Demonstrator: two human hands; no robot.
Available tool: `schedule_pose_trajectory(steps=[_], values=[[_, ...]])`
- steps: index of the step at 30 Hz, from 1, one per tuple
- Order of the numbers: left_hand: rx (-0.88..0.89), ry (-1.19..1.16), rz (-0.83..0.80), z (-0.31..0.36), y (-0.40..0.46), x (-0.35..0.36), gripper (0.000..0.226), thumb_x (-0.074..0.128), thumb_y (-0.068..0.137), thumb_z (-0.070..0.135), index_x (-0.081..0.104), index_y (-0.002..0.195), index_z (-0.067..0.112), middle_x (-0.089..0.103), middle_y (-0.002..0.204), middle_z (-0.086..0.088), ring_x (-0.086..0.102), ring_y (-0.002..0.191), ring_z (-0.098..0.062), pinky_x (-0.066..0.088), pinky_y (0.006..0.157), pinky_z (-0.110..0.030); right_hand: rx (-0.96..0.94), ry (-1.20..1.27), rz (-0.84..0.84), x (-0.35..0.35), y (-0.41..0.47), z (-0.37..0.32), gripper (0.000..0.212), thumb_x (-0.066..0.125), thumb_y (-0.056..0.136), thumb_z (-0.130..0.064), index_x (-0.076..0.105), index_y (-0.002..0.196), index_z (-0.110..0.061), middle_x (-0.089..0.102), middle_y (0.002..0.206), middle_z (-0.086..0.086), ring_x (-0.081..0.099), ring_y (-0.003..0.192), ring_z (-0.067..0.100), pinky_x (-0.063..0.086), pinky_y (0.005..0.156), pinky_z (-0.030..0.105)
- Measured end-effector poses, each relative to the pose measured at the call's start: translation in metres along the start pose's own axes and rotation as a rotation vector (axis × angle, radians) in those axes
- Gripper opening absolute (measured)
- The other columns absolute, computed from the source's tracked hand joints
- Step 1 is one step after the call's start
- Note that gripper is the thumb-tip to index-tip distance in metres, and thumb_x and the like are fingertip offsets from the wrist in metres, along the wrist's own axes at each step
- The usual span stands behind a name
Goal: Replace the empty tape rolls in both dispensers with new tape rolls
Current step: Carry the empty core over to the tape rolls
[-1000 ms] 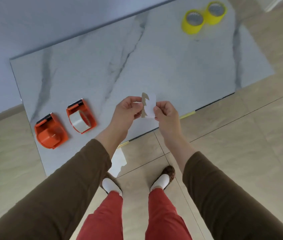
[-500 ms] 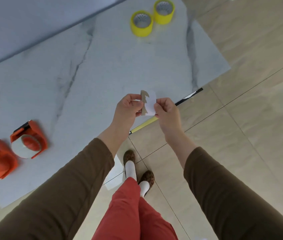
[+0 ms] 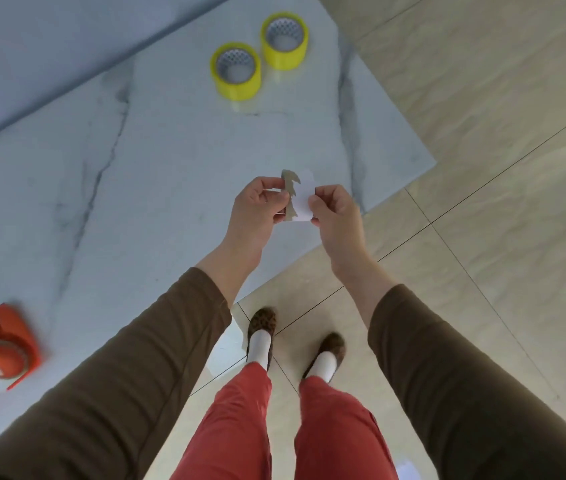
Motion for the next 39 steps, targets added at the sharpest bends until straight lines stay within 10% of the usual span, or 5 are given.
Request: schedule_pose_trajectory(steps=[19,39], values=[[0.044,-0.196,0.160,0.068,0.076,0.141,0.016,0.055,0.105,0.000,0.064,0.116,0.007,0.072,0.094,-0.009,0.072,0.075,-0.011,0.057,0.068,-0.015,-0.081,-0.188,-0.182,-0.104,0.157,-0.080,0.003,0.062,0.096,-0.014,0.064,0.094,-0.015,0.067,0.089,0.000,0.061,0.083,0.016,0.058,0.088,0.046],[0.055,-0.298,0.303,0.117,0.173,0.085,0.016,0.054,0.104,-0.004,0.060,0.113,0.008,0.066,0.085,-0.004,0.067,0.073,-0.009,0.055,0.066,-0.014,-0.106,-0.261,-0.378,-0.006,0.255,-0.142,0.006,0.066,0.094,-0.019,0.072,0.094,-0.019,0.064,0.070,-0.016,0.054,0.058,-0.004,0.044,0.063,0.014]])
Point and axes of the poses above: each hand's wrist, its own y-axis towards the middle knuckle, its own x-axis out of the palm, z = x × y, the point moved 8 cm from there along y, towards the middle knuckle
